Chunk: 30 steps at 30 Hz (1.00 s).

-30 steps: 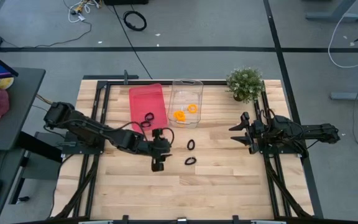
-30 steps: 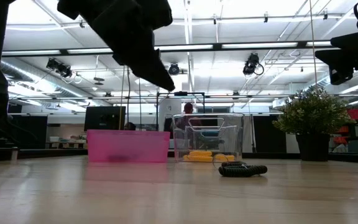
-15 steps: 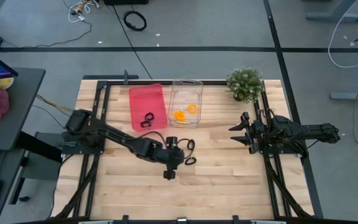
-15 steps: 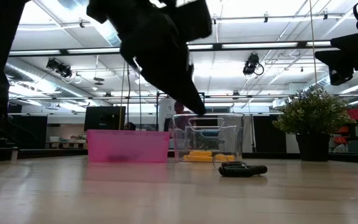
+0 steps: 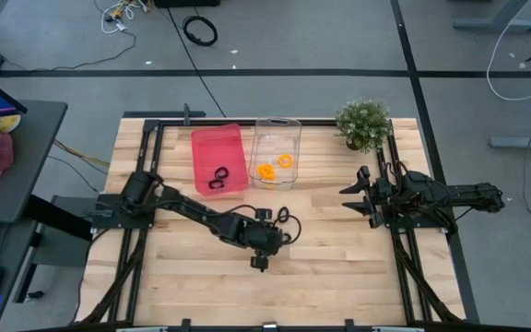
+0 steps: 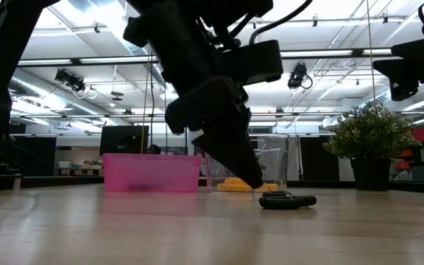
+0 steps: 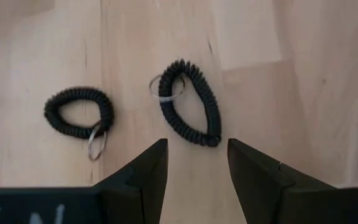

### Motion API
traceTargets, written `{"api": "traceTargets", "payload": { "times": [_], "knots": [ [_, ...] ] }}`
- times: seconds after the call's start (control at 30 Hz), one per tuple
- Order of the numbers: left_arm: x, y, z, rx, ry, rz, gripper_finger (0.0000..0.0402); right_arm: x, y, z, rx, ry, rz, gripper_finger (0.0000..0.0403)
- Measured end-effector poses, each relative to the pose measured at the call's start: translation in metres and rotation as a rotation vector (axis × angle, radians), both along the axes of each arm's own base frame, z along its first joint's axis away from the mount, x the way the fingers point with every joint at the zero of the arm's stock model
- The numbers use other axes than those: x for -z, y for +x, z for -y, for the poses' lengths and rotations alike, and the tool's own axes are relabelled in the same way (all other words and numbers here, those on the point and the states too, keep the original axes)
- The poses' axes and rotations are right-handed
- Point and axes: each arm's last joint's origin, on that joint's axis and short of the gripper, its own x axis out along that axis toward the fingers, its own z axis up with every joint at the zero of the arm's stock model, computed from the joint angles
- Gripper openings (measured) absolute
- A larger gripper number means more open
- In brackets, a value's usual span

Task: Sort spring keychains
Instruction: Put the black spring keychain into the red bin

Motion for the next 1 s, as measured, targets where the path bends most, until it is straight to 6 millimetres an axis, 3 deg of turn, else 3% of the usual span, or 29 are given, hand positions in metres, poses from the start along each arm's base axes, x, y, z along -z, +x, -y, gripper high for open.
{"api": "traceTargets", "payload": {
  "times": [0.53, 1.0],
  "knots": [
    [0.004, 0.008, 0.009, 0.071, -0.038, 0.067, 0.0170, 0.000, 0.000, 0.000, 0.000, 0.000, 0.000, 0.0180],
    [0.031, 0.014, 0.006, 0.060, -0.035, 0.028, 0.0169, 0.000, 0.000, 0.000, 0.000, 0.000, 0.000, 0.0180]
  ]
}}
